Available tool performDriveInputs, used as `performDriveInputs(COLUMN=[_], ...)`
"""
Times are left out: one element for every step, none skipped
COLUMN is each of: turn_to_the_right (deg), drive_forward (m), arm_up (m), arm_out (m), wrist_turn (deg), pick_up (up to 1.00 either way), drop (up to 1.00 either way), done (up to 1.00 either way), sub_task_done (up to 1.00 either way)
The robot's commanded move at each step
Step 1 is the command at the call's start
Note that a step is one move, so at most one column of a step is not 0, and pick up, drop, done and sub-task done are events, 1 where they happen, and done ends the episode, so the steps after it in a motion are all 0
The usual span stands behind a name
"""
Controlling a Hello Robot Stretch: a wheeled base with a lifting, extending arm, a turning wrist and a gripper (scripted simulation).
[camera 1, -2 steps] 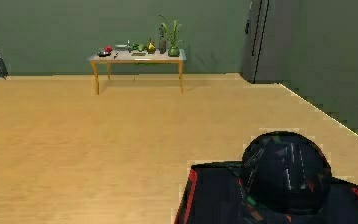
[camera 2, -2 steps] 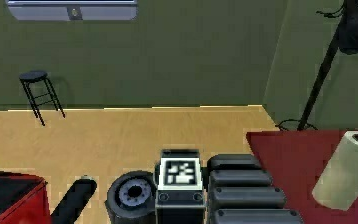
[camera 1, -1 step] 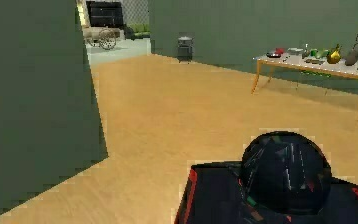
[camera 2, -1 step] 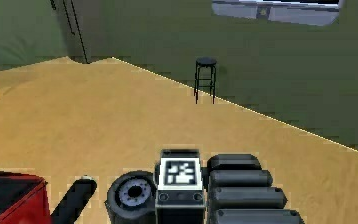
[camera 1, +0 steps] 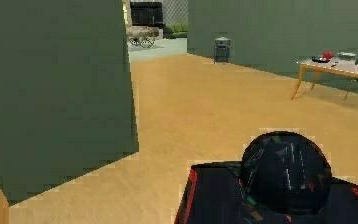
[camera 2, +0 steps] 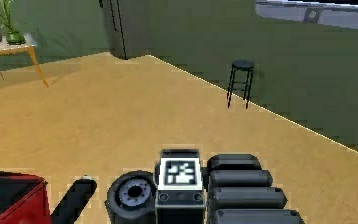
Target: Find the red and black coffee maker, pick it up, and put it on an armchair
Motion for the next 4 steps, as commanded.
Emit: performDriveInputs(turn_to_the_right=[0.0, 0.0, 0.0, 0.0], drive_forward=[1.00, 1.00, 1.00, 1.00], arm_up=[0.00, 0.00, 0.00, 0.00], arm_out=[0.00, 0.00, 0.00, 0.00], wrist_turn=[0.0, 0.0, 0.0, 0.0], pick_up=[0.00, 0.00, 0.00, 0.00], drop=[0.00, 0.00, 0.00, 0.00], done=[0.00, 0.00, 0.00, 0.00], sub_task_done=[0.00, 0.00, 0.00, 0.00])
